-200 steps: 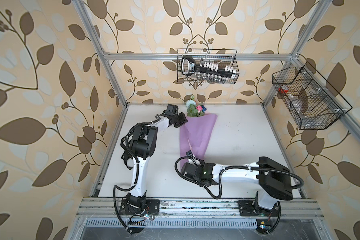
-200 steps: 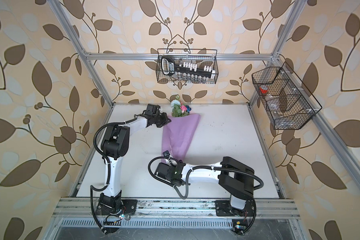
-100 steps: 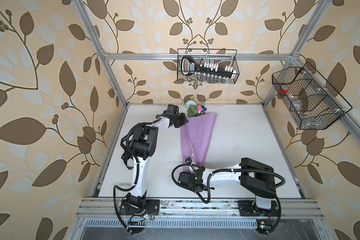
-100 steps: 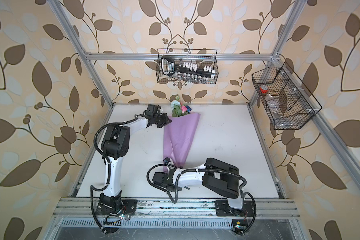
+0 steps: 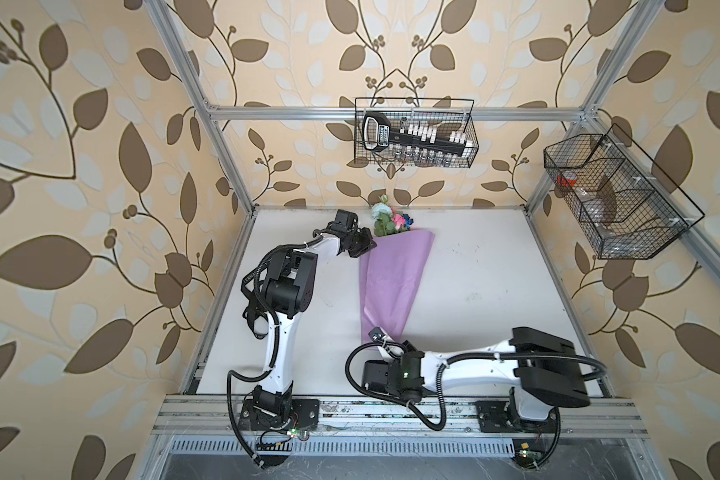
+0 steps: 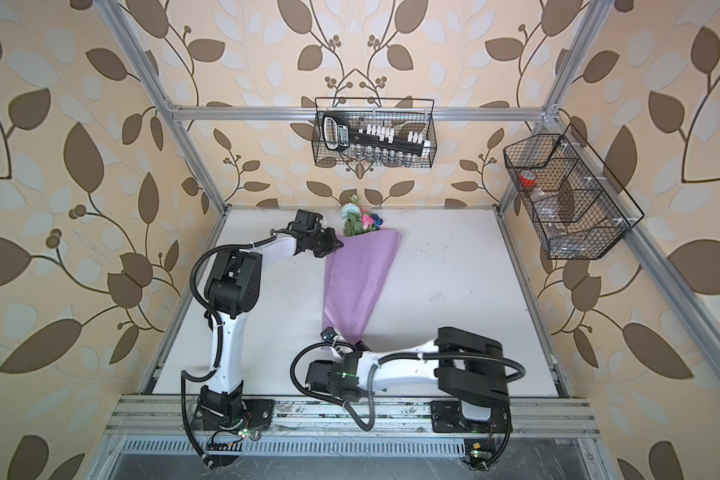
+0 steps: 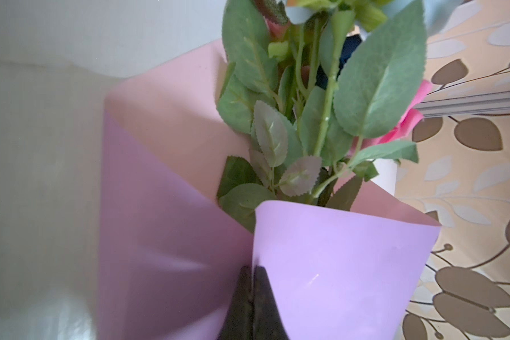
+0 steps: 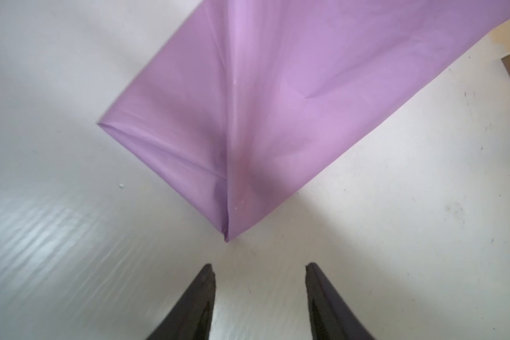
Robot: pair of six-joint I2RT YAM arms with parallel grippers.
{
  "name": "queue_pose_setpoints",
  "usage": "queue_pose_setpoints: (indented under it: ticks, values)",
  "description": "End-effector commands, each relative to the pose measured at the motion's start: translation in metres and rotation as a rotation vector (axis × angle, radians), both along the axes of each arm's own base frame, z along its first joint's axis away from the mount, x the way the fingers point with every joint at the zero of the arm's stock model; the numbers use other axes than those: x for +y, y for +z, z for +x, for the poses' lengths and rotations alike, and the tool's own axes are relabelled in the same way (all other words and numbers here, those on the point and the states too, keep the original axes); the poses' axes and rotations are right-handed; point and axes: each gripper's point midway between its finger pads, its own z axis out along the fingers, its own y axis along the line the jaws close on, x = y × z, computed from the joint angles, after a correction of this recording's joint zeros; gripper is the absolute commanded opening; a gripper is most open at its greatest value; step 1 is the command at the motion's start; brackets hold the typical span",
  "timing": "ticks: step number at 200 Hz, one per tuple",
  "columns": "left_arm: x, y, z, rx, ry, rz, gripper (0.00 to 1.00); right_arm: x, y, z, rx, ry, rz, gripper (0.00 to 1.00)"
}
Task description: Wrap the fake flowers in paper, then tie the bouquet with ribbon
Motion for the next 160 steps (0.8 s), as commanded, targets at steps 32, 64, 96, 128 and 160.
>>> queue_pose_setpoints:
  ticks: [32, 64, 96, 128, 160]
  values:
    - [0.002, 0.029, 0.005, -0.077, -0.021, -0.024, 0.00, 0.018, 0.055, 0.017, 0.106, 0.042, 0.440, 0.42]
    - [0.001, 0.036, 0.000, -0.086, -0.021, -0.041, 0.00, 0.011, 0.049, 0.042, 0.183, -0.003, 0.573, 0.29]
    - [0.007, 0.036, -0.003, -0.089, -0.009, -0.018, 0.00, 0.024, 0.034, 0.051, 0.225, 0.006, 0.554, 0.20]
    - [0.009, 0.034, -0.006, -0.092, -0.009, -0.003, 0.00, 0.036, 0.011, 0.061, 0.260, -0.012, 0.528, 0.15]
    - [0.011, 0.034, -0.003, -0.095, -0.006, -0.003, 0.00, 0.047, 0.004, 0.061, 0.292, 0.022, 0.564, 0.14]
